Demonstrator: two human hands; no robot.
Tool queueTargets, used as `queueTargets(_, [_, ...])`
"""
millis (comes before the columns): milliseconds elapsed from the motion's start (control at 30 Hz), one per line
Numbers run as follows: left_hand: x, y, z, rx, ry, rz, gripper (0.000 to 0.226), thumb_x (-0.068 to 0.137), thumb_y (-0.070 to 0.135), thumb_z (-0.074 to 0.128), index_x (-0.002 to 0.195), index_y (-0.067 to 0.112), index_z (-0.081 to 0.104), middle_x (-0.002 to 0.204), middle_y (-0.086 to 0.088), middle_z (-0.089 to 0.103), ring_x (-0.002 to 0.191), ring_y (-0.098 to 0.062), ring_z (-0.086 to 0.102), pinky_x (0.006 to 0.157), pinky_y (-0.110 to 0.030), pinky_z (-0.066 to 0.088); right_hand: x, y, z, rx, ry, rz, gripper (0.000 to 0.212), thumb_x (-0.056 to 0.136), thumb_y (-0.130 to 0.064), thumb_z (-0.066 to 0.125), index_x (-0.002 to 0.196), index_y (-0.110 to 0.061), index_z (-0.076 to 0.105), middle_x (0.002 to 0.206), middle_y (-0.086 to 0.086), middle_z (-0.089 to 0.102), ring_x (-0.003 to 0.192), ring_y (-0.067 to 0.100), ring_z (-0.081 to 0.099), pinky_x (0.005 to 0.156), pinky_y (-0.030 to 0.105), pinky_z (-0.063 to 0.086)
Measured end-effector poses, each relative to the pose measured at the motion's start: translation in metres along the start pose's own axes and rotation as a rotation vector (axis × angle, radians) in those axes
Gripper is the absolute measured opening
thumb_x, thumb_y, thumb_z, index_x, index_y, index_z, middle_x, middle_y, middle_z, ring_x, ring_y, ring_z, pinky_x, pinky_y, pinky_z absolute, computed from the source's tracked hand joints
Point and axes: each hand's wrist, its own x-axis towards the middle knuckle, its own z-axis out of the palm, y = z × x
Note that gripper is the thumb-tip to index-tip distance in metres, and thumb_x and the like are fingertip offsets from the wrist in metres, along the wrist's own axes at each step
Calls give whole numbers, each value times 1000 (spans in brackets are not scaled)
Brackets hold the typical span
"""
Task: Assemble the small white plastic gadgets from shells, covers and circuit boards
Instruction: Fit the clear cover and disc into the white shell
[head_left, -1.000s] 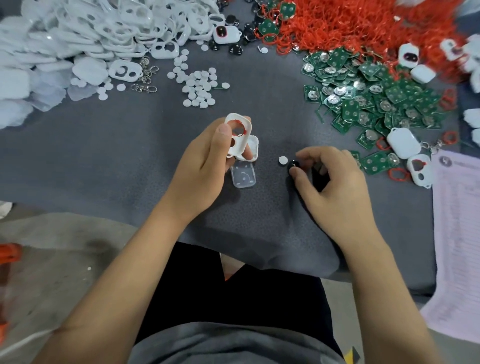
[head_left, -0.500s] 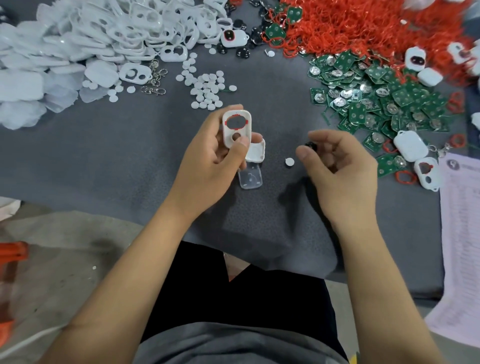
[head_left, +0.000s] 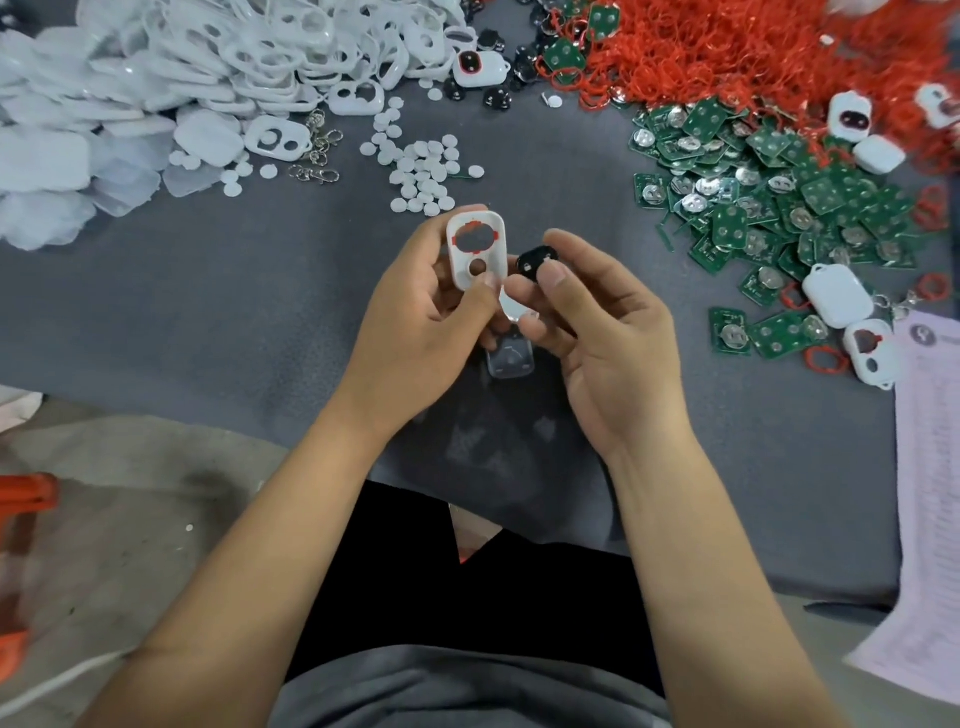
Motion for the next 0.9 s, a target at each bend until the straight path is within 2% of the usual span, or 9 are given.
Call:
queueTargets(167, [1,1,-1,-34,-26,-33,40,103,5,55,141,17,50,92,7,71,72,-14,66,64,-25,54,0,0,0,-7,-34,-13,15,93,-12,71,108,-11,74,87,4,72,76,13,70,55,23,55])
queueTargets(300, [2,2,-2,-51,-53,-60,39,105,7,52,143,15,48,93,7,70,71,-15,65,64,-28,54,-2,-1,-2,-43,-55,-120,12,94,-17,72,103,-14,66,107,8,75,90,20,75,55,26,58])
queueTargets(433, [4,4,-4,-92,-51,-105,36,109,6,42,143,11,52,106,-4,70,80,-16,69,67,-29,56,-4,8,0,-361,31,-360,13,93,-13,77,104,-15,69,99,7,78,86,25,77,66,44,64])
queueTargets(533, [4,5,-5,-106,-72,-111,34,112,8,41,143,10,54,108,4,72,87,-16,75,72,-27,61,-4,15,2,-587,63,-506,23,90,-16,81,108,-29,74,99,-5,76,92,17,75,80,38,63])
queueTargets(600, [4,2,-5,-81,-82,-104,34,112,10,43,144,9,53,115,4,71,96,-19,76,78,-34,63,-2,17,1,-654,76,-565,29,90,-12,79,111,-32,74,105,-6,73,97,18,73,83,43,62])
queueTargets(667, [4,-1,-6,-48,-100,-88,35,111,10,46,145,7,53,124,-3,71,109,-23,74,88,-44,63,1,19,-1,-637,75,-572,29,92,-8,76,114,-28,75,107,-5,72,100,19,73,83,47,63])
queueTargets(733, [4,-3,-6,-11,-123,-68,33,110,10,48,143,7,54,125,-7,72,116,-25,71,94,-49,61,0,20,-1,-588,79,-561,29,95,-3,72,115,-23,75,108,-2,75,100,20,75,83,43,63])
queueTargets(800, [3,-4,-5,-18,-134,-56,29,110,9,49,138,7,55,117,-7,75,111,-24,73,92,-45,62,-1,19,1,-560,114,-535,27,95,-3,71,113,-22,75,104,-1,78,97,17,76,82,38,64])
queueTargets(900, [1,-4,-4,-43,-141,-52,23,108,8,52,131,8,56,107,-6,78,104,-21,76,89,-38,63,-2,19,2,-564,132,-505,14,93,-6,75,103,-16,77,97,4,77,87,24,77,76,50,64])
